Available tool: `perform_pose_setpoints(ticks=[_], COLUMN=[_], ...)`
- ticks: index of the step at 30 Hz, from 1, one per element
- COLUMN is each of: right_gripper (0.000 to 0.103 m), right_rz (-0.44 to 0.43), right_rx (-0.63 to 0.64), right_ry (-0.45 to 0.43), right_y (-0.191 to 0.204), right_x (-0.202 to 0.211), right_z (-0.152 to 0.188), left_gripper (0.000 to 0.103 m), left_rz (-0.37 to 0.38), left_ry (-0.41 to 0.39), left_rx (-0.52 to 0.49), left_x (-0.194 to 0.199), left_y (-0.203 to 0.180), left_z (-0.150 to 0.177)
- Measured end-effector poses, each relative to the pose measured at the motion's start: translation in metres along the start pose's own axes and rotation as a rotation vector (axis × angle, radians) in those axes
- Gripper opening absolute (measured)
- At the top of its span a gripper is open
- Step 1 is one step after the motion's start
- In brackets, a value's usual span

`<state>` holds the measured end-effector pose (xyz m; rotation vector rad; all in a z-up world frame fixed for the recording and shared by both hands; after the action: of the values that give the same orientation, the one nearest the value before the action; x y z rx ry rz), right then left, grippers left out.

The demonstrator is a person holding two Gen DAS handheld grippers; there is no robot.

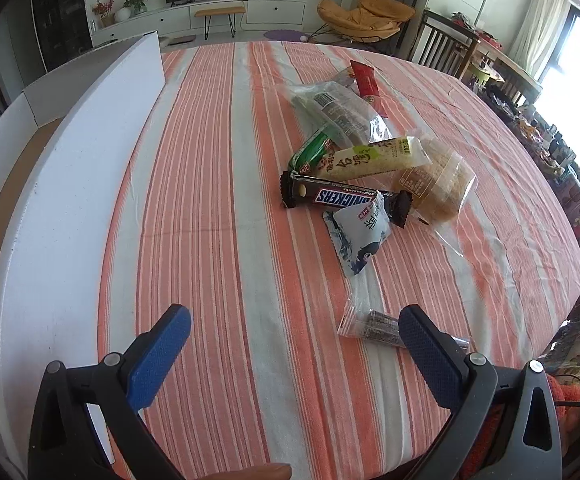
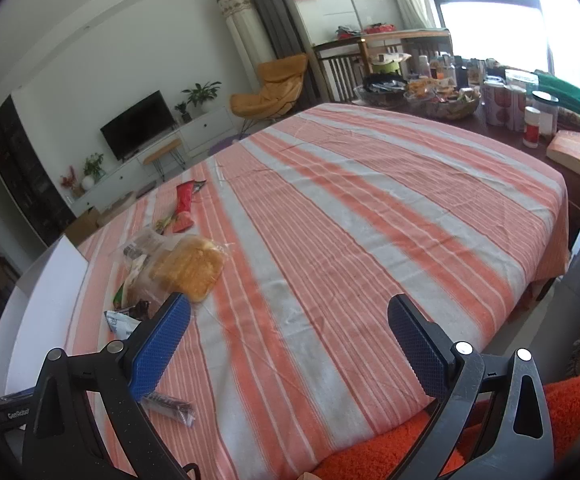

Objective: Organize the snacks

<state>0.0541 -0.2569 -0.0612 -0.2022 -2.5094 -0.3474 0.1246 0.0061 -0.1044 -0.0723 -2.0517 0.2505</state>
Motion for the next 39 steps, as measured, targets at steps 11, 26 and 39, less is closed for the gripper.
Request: perform_pose_setpoints(ticks=[11, 26, 39], right_gripper=[0.1, 0.1, 0.101], right_rz=[0.017, -0.035, -0.483], right_rx=[0.009, -0.044, 0.158], right_ry=[-0.003, 0.025, 0.374], right_y=[-0.007, -0.016, 0.033], right_x=[0.0, -0.006, -0.057], right_z=[0.006, 0.008, 0.009], left_gripper=[0.103, 0.103, 0.032], left_rz=[-0.114, -0.076, 0.022], left_ry=[0.027, -0.038, -0.073], left_rx=[-0.149, -0.126, -0.24], left_x=[-0.092, -0.092, -0.06], left_y=[-0.06, -0.01, -0.009], left_z=[-0.039, -0.035, -0.023])
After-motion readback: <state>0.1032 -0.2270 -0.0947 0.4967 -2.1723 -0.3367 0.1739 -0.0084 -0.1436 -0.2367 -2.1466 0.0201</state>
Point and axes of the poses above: each gripper's, at about its wrist camera, not at the fingertips, and x roughly against the way its jaws point, y to its left, z to its underside, the point moved 1 cm from there along -x, roughly the way its jaws point, and after that the axes turned 9 degrees about x, right-handed, at the moved point
